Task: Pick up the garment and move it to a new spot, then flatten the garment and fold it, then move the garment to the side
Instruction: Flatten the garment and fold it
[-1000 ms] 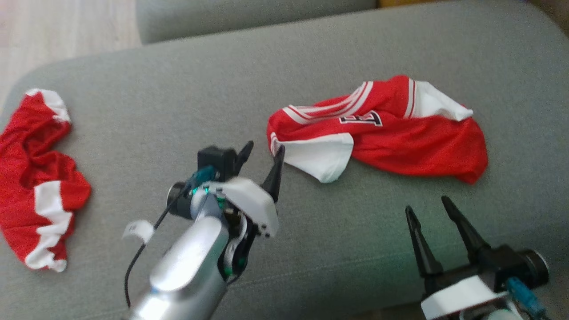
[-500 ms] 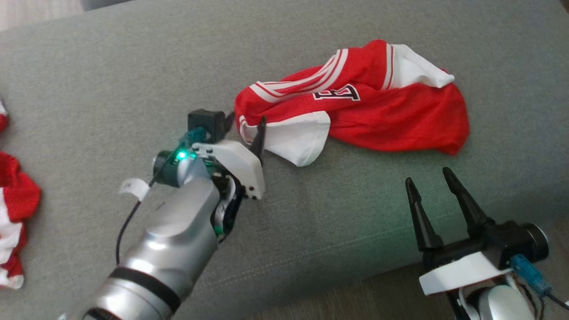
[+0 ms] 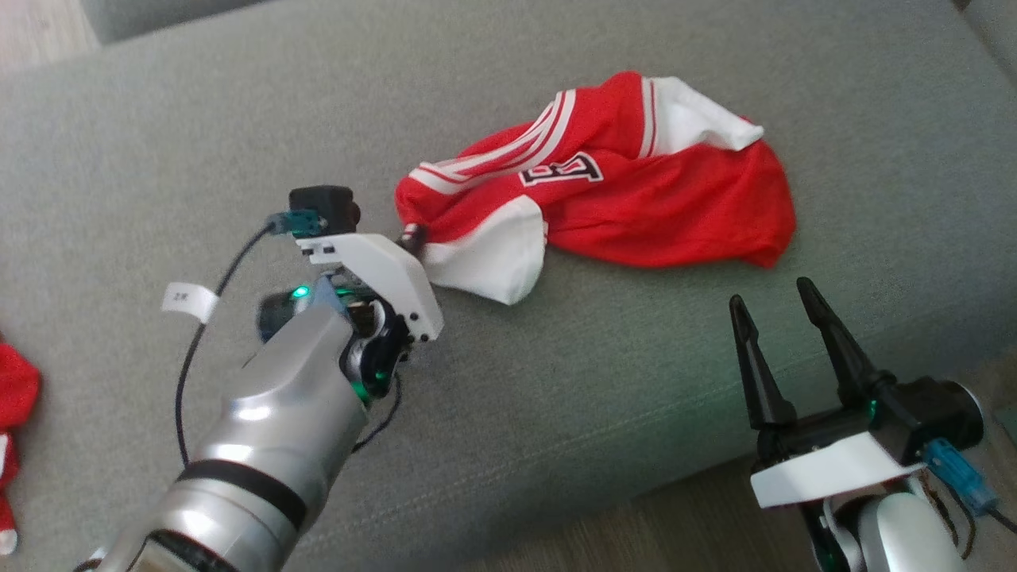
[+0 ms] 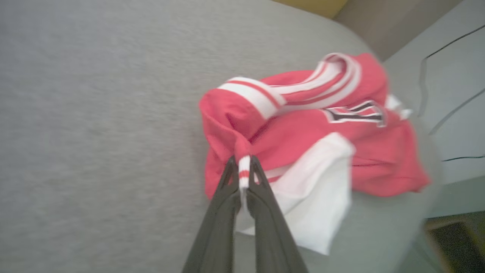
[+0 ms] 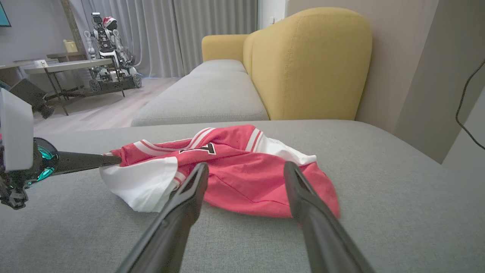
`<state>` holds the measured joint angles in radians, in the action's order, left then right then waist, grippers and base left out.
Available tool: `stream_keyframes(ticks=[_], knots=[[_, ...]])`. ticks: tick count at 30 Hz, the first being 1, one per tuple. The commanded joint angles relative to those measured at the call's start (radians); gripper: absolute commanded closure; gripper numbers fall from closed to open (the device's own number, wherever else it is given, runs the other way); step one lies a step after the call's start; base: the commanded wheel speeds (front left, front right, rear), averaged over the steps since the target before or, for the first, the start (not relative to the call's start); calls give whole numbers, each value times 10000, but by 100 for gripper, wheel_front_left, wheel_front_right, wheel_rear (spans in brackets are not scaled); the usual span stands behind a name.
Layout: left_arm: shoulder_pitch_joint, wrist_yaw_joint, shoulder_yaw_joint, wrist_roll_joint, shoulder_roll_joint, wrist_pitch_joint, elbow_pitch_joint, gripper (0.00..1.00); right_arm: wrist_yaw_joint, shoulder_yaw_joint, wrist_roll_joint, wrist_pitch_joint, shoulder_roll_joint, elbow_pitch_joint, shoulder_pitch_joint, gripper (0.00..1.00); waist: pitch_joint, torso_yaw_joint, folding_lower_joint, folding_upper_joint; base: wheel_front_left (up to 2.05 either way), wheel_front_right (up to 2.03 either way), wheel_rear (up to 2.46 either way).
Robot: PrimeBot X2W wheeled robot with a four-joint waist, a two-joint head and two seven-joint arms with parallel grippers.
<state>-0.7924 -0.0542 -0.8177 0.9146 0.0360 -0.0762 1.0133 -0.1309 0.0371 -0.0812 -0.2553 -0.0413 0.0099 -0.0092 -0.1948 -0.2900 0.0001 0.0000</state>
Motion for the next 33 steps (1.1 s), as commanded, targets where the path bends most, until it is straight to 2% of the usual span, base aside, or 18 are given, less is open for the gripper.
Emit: stream_keyframes(ticks=[1,4,7,11,14,17,20,23,25,29,33], knots=[[-260,329,465,624,143,258,-529,100,2,212,-71,-65,-89,-281,-61,0,297,-102,-1,0,0,0,0],[-126,997,818,2375,143,1223,-1634,100,2,249,-186,-65,-89,-253,73,0,713,-230,-1,0,0,0,0],[-302,1134,944,4016,143,1886,-3208,100,2,356,-305,-65,-89,-182,191,0,1166,-441,-1,0,0,0,0],[-861,528,977,5635,143,1762,-5187,100,2,542,-459,-65,-89,-105,324,0,1747,-932,-1,0,0,0,0],[-1524,-308,967,6814,143,957,-6235,100,2,643,-564,-65,-89,-84,335,0,2005,-1384,-1,0,0,0,0],[-2419,-985,863,8018,143,-189,-6666,100,2,800,-650,-65,-89,-59,274,0,2205,-1990,-1,0,0,0,0],[-3694,-1252,483,8973,143,-1352,-6589,100,2,681,-792,-65,-89,-151,238,0,2135,-2274,-1,0,0,0,0],[-5009,-1095,142,9437,143,-1791,-5963,100,2,512,-949,-65,-89,-273,184,0,2011,-2376,-1,0,0,0,0],[-5973,-758,619,9226,143,-1846,-4812,100,2,375,-1029,-65,-89,-328,165,0,1991,-2383,-1,0,0,0,0],[-6076,-531,1319,8612,143,-1851,-3549,100,2,243,-1047,-65,-89,-372,185,0,2066,-2284,-1,0,0,0,0],[-4941,-360,1959,7911,147,-1853,-2449,100,2,278,-936,-65,-89,-328,314,0,2171,-2046,-1,0,0,0,0]])
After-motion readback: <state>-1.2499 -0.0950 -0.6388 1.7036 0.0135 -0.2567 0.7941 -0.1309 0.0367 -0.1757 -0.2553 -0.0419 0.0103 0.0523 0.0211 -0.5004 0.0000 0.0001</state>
